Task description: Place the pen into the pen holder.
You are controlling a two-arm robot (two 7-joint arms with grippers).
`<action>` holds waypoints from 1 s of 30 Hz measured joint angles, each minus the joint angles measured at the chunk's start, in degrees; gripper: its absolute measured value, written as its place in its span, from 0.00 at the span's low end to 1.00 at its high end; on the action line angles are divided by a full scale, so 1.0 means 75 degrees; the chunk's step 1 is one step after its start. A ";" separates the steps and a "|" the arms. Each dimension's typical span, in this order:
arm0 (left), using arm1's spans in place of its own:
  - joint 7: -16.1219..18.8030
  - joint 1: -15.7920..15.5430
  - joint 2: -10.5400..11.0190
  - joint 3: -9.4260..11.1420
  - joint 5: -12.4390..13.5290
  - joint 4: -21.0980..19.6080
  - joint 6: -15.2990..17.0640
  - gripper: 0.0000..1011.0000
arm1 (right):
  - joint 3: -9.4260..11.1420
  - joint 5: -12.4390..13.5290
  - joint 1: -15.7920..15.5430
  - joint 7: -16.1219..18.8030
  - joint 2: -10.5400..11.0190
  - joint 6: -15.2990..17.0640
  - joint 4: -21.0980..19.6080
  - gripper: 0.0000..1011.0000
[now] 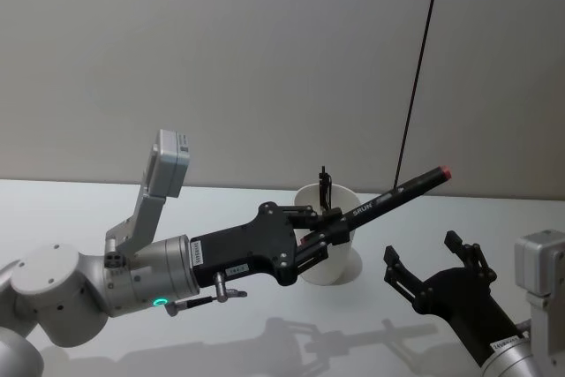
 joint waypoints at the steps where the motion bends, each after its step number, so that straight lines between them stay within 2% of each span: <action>1: -0.0005 -0.0004 -0.0002 0.0004 -0.0004 0.0006 0.0004 0.20 | 0.0000 0.0000 0.0000 0.0000 0.0000 0.0000 0.0000 0.99; 8: -0.0035 -0.0025 -0.0016 0.0032 -0.0034 0.0046 0.0030 0.20 | 0.0035 0.0077 -0.0023 0.0121 0.0018 -0.0010 -0.0005 0.99; 14: -0.0052 -0.0036 -0.0021 0.0045 -0.0048 0.0067 0.0043 0.20 | 0.0148 0.0415 -0.0124 0.0537 0.0123 -0.0082 -0.0051 0.99; 20: -0.0061 -0.0039 -0.0024 0.0054 -0.0057 0.0081 0.0050 0.20 | 0.0344 0.0955 -0.0319 0.1132 0.0286 -0.0160 -0.0165 0.99; 21: -0.0062 -0.0040 -0.0025 0.0055 -0.0058 0.0082 0.0051 0.20 | 0.0409 0.1156 -0.0388 0.1319 0.0339 -0.0166 -0.0207 0.99; 27: -0.0068 -0.0044 -0.0028 0.0060 -0.0063 0.0088 0.0057 0.20 | 0.0603 0.1827 -0.0598 0.1878 0.0486 -0.0118 -0.0351 0.99; 30: -0.0070 -0.0047 -0.0031 0.0062 -0.0065 0.0090 0.0060 0.20 | 0.0759 0.2354 -0.0761 0.2244 0.0586 0.0007 -0.0481 0.99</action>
